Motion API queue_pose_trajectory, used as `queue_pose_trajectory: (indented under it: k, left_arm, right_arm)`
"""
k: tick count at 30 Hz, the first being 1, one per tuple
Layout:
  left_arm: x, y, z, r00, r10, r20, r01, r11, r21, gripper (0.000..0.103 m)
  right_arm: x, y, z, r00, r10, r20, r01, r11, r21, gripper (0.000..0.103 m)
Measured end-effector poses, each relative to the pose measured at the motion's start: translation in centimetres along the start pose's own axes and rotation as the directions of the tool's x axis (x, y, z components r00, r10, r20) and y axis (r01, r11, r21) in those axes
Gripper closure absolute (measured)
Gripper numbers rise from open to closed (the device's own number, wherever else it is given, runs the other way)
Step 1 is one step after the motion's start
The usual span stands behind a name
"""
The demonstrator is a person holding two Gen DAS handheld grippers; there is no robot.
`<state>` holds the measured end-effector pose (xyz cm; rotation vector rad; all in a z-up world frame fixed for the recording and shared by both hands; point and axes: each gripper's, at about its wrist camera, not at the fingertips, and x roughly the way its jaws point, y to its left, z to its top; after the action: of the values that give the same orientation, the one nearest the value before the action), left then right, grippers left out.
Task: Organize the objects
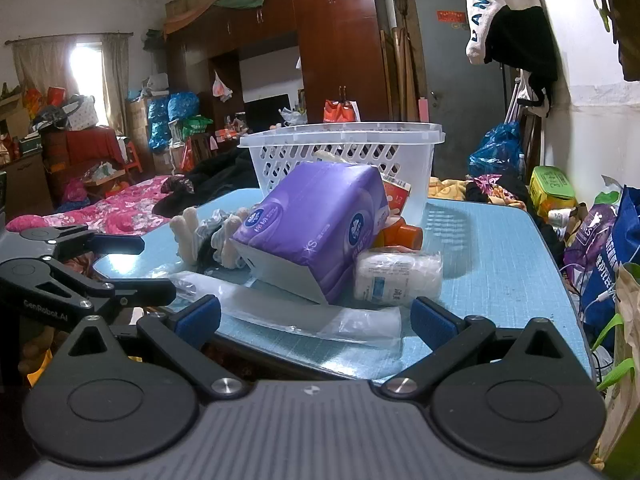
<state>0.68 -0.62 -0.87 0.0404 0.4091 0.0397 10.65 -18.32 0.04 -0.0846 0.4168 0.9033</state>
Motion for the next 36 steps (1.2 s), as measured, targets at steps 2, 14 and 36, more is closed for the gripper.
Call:
queue_pose_trajectory:
  k: [2,14,36]
  left_arm:
    - [0.03,0.0,0.01,1.0,0.001,0.001,-0.001,1.0,0.002,0.0]
    - [0.03,0.04,0.01,1.0,0.002,0.002,-0.002,1.0,0.0,0.0]
    - [0.13,0.2,-0.06,1.0,0.003,0.001,-0.003,1.0,-0.001,0.0]
  right_arm:
    - [-0.05,0.02,0.03,1.0,-0.002,0.001,0.002,1.0,-0.001,0.0]
    - [-0.05,0.0,0.03,1.0,0.001,0.001,-0.001,1.0,-0.001,0.0]
    - [0.07,-0.07,-0.01,1.0,-0.004,0.001,0.004,1.0,-0.004,0.0]
